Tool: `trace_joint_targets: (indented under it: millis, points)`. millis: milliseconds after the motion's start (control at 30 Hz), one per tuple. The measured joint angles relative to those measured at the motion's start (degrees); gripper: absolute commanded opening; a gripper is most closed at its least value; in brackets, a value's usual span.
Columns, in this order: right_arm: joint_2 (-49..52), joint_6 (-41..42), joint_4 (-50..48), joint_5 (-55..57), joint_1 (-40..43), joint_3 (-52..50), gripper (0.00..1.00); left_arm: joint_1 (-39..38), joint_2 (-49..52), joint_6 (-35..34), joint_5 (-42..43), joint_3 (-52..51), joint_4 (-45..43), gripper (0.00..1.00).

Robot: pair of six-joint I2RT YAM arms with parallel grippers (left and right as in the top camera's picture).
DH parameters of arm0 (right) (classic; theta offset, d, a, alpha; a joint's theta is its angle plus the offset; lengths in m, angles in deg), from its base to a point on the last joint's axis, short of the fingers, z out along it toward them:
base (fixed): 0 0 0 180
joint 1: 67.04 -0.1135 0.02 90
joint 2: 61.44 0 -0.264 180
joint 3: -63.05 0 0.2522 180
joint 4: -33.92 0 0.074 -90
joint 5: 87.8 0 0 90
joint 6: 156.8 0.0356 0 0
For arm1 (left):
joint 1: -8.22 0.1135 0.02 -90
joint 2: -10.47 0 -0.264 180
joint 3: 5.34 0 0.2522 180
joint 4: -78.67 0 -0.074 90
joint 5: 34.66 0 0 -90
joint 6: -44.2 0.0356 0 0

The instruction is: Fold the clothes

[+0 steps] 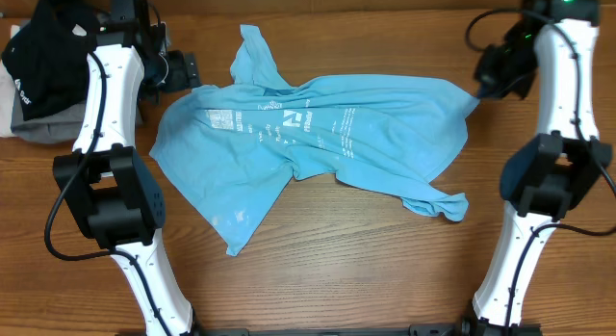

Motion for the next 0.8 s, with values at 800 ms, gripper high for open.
trace_joint_targets:
  millis: [800]
  points:
    - [-2.73,0.26,-22.91,-3.23,1.25,-30.36,0.04,0.00,0.00,0.04,2.16,0.00,2.08,1.00]
